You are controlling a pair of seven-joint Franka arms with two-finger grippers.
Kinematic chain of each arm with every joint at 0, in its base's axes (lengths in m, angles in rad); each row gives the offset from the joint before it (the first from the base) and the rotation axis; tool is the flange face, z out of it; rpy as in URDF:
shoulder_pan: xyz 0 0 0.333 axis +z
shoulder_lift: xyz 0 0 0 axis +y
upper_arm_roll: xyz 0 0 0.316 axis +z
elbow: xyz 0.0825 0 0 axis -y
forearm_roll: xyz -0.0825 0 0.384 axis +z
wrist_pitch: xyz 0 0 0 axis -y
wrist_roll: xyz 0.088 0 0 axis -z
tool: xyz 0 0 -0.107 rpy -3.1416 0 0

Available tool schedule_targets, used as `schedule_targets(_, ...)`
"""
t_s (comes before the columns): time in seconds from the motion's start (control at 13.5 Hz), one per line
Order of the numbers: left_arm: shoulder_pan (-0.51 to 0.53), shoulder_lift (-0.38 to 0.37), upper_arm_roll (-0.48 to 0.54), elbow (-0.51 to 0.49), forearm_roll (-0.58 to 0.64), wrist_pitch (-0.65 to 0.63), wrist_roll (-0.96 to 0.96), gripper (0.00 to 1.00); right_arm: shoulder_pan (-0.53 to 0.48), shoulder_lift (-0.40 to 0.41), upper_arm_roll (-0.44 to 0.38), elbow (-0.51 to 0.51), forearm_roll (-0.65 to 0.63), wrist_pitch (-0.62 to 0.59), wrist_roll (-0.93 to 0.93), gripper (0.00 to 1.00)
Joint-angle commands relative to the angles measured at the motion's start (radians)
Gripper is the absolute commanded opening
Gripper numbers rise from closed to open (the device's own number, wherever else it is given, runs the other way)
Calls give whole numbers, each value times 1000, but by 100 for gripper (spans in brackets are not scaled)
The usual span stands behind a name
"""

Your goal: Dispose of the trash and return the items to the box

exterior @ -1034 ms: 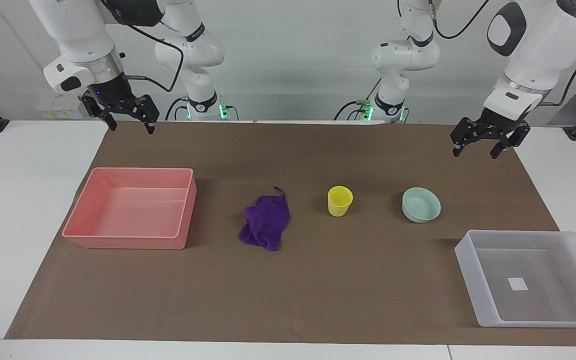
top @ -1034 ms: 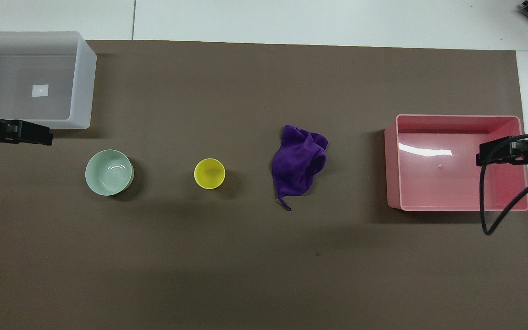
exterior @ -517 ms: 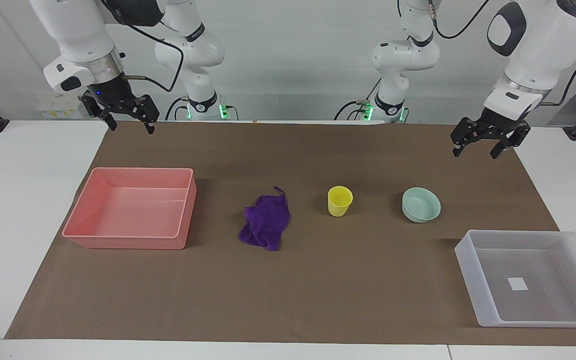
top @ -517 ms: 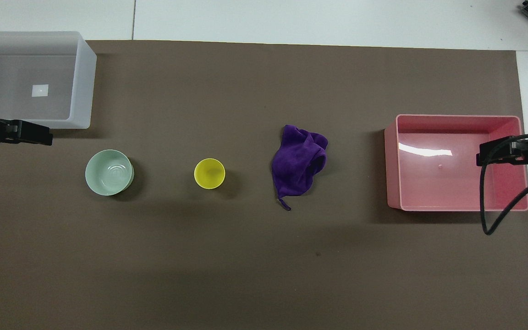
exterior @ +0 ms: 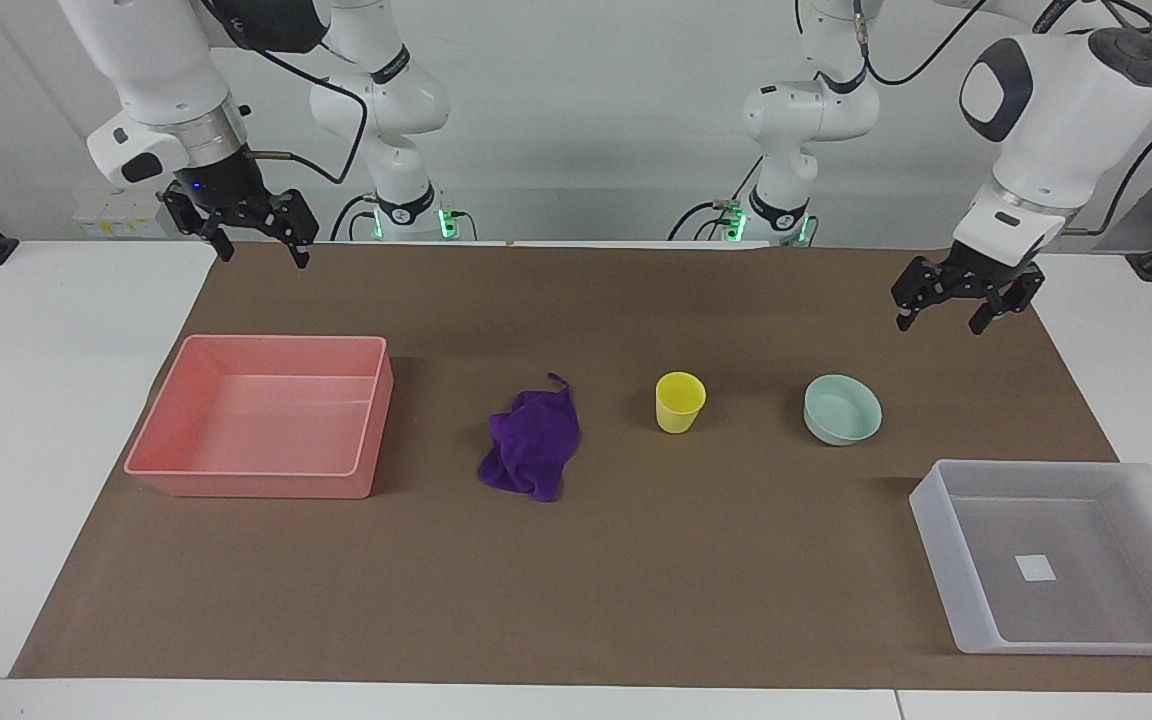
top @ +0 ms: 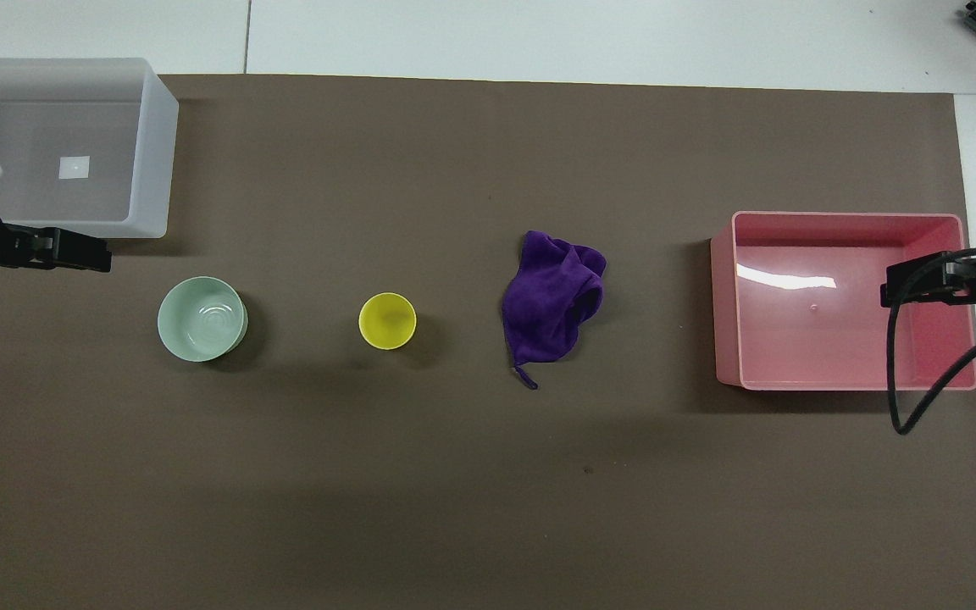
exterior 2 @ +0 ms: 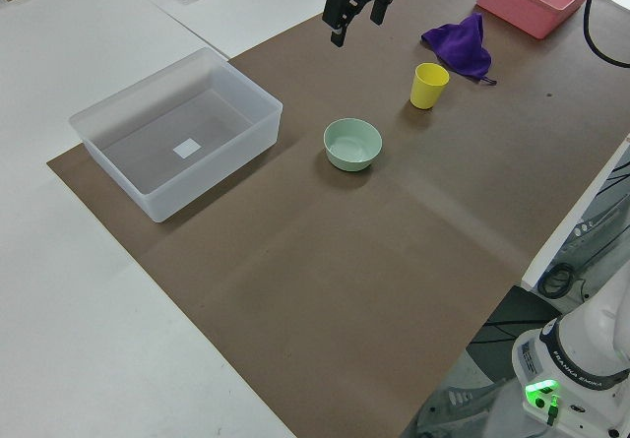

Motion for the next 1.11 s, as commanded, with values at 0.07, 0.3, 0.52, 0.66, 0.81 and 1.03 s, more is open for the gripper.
schedule_targets(0.07,15,-43,-9,-183,18,165,-16,100,-9,-23,6,-24,-5,5,-25,100)
schedule_targets(0.3,18,-30,-9,-292,18,298,-14,100,-20,-21,3,-24,-5,2,-30,100)
schedule_targets(0.52,33,6,-10,-372,18,421,-17,100,-18,-23,3,-27,-5,-4,-33,100)
schedule_targets(0.66,36,21,-10,-439,18,527,-14,100,-18,-24,3,-30,-3,6,-39,100)
schedule_targets(0.81,36,36,-10,-476,18,587,-16,100,-15,-32,3,-46,12,11,-40,100)
schedule_targets(1.03,35,94,-10,-492,18,651,-17,100,11,-60,14,-117,12,115,-31,100)
